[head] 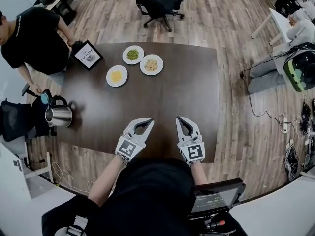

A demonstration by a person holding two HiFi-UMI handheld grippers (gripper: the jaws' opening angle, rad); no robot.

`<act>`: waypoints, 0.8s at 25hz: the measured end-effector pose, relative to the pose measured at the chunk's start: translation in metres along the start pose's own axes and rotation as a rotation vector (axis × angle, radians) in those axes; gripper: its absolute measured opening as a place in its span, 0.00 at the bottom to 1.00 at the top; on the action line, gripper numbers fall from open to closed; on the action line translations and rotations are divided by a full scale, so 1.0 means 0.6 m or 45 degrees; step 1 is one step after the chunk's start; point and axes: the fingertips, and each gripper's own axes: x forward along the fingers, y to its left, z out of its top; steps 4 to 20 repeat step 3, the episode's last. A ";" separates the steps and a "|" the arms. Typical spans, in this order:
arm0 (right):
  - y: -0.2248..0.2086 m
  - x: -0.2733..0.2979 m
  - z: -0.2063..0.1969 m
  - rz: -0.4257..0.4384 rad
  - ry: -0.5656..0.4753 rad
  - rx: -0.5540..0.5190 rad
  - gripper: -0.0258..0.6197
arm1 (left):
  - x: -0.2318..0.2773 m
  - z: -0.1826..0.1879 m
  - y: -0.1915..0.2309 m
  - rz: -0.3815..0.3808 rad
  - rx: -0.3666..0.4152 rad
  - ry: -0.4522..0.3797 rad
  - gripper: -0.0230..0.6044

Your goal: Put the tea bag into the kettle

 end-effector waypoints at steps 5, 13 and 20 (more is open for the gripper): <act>-0.008 -0.005 0.007 -0.026 0.032 -0.002 0.05 | 0.004 0.000 -0.007 -0.007 0.000 -0.003 0.04; -0.008 -0.005 0.007 -0.026 0.032 -0.002 0.05 | 0.004 0.000 -0.007 -0.007 0.000 -0.003 0.04; -0.008 -0.005 0.007 -0.026 0.032 -0.002 0.05 | 0.004 0.000 -0.007 -0.007 0.000 -0.003 0.04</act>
